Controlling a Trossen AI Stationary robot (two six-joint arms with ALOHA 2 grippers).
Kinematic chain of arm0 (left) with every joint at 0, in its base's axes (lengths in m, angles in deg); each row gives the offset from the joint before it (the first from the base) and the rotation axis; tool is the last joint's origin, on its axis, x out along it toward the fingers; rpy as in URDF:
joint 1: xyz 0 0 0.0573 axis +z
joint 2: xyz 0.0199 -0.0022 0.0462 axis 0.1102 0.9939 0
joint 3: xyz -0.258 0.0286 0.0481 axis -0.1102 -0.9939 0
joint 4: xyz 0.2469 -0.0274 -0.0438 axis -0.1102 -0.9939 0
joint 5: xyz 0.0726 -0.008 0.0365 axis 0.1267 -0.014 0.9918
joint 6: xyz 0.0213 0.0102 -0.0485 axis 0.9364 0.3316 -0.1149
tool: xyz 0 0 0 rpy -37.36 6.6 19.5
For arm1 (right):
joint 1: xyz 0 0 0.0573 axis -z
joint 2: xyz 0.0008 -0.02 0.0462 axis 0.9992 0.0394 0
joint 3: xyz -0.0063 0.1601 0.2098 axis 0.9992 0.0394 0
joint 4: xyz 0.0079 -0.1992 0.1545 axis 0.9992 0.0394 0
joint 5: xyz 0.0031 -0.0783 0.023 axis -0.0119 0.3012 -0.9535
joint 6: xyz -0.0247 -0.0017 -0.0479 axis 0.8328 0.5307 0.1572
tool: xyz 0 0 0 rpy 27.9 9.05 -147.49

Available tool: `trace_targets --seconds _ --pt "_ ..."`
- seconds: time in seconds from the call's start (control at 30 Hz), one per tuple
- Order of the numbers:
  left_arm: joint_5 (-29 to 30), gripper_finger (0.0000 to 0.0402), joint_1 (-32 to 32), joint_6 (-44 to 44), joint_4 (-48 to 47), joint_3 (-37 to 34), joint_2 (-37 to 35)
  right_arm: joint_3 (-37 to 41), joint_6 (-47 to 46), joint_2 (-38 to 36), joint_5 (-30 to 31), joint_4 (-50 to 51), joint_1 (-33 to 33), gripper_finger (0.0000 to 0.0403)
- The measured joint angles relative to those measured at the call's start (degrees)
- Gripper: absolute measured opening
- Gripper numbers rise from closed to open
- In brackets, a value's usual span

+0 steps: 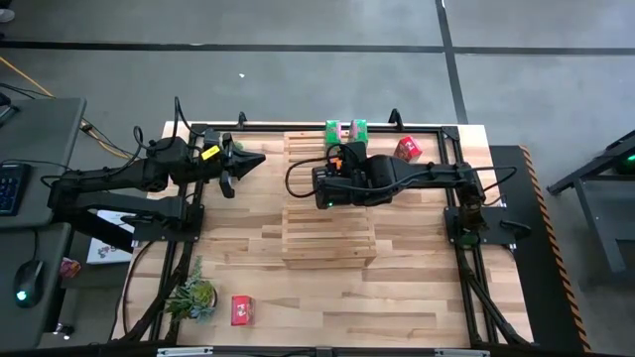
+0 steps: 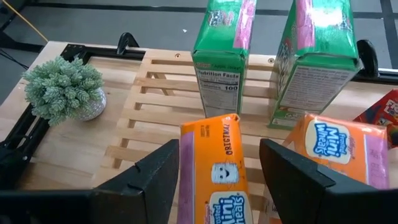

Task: Stack cereal on shelf
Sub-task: Put the orange cereal box on the shelf

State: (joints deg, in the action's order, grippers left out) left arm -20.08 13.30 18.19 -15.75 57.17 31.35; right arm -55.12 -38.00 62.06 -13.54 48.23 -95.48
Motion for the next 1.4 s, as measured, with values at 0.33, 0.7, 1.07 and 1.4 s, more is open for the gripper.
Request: trace_targets --seconds 0.33,0.7,1.07,1.4 --pt "0.0 0.0001 0.0 0.0 0.0 0.0 0.0 -2.7 6.3 -1.0 4.5 -1.6 -0.2 0.0216" --pt "0.0 0.0003 0.0 0.0 -1.1 0.0 0.0 -3.2 25.4 -8.2 -8.3 -1.8 -6.5 0.0181" --pt "0.0 0.0003 0.0 0.0 -0.8 0.0 0.0 14.5 27.9 -8.1 -17.7 -3.8 -10.7 0.0023" --pt "0.1 0.0003 0.0 0.0 -0.8 0.0 0.0 17.6 28.5 -8.4 -9.2 -9.1 -7.9 0.0002"
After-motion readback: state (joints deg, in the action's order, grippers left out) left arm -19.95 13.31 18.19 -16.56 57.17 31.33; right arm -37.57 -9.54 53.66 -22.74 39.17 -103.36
